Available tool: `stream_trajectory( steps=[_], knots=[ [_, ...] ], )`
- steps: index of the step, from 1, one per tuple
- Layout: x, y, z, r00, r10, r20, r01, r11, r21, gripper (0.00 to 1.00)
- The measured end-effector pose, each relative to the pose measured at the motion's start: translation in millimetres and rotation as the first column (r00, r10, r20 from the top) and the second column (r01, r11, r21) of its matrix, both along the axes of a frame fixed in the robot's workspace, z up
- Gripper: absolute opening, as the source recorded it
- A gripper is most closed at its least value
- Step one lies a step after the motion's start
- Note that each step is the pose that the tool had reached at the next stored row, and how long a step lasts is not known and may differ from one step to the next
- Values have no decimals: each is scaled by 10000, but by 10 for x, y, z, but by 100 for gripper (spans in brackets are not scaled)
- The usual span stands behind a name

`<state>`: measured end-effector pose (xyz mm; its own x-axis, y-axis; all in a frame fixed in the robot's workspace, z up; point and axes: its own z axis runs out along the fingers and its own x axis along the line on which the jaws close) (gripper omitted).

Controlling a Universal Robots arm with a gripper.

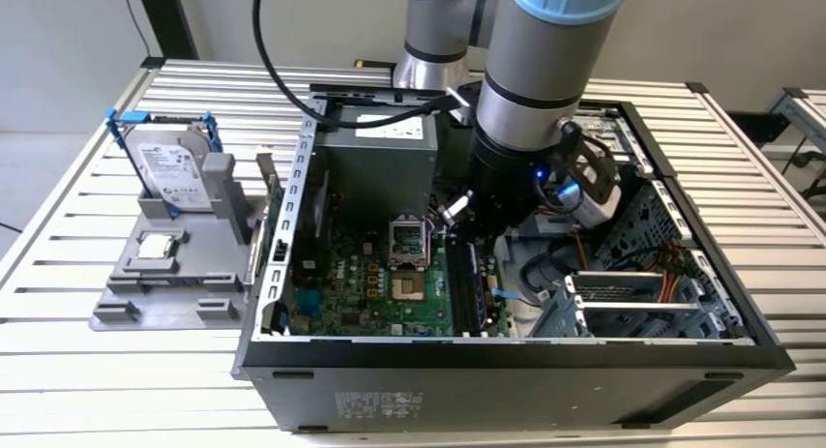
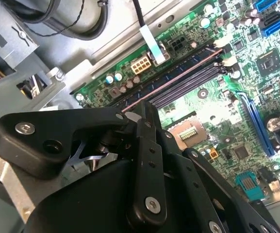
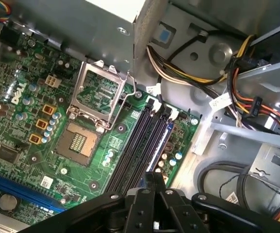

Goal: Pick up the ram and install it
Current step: 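Press down the ram until it locks into place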

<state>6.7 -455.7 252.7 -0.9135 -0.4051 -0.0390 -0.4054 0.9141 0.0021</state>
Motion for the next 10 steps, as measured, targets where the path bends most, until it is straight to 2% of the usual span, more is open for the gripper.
stream_trajectory(
  steps=[10],
  knots=[
    [0, 0, 1, 9980, 638, 0, -638, 9980, -1, 0]
  ],
)
